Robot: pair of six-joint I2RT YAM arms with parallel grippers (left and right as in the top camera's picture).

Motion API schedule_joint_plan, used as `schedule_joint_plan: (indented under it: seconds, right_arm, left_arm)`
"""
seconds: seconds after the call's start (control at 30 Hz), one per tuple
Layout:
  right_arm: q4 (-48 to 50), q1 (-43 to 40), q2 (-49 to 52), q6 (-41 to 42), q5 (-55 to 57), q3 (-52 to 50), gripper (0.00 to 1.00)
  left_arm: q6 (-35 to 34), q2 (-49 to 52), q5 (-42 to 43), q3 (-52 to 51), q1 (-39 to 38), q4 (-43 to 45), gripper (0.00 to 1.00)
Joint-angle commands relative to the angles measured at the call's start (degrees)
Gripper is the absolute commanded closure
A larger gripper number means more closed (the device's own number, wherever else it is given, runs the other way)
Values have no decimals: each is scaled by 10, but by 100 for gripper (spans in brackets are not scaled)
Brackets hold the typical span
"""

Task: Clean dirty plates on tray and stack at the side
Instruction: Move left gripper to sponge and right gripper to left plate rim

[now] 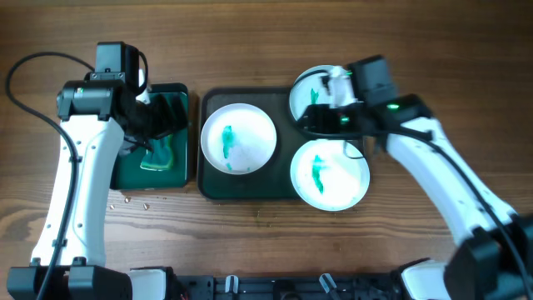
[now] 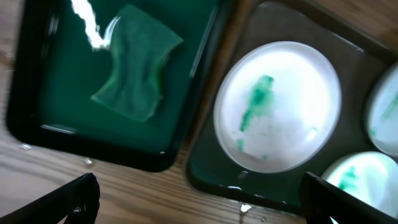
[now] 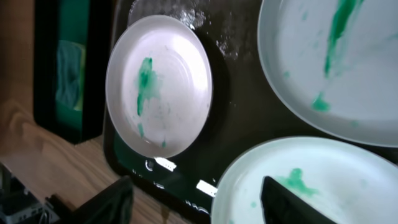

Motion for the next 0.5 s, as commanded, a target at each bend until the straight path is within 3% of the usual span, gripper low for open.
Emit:
schedule_joint_plan:
  seconds: [0.0,0.07,0.17,0.47]
  right_arm:
    - [37,36,55,66,46,12,45]
    - [57,52,82,86,67,12,54]
    - [100,71,119,94,82,12,60]
    - [162,92,203,107,105,12,65]
  left_arm:
    - [-24,13,-71,9,2,-6,0]
    - [-24,23,-80,9,2,-6,0]
    - [-24,41,-82,9,5,-6,0]
    - [-17,85,-89,9,25,3,0]
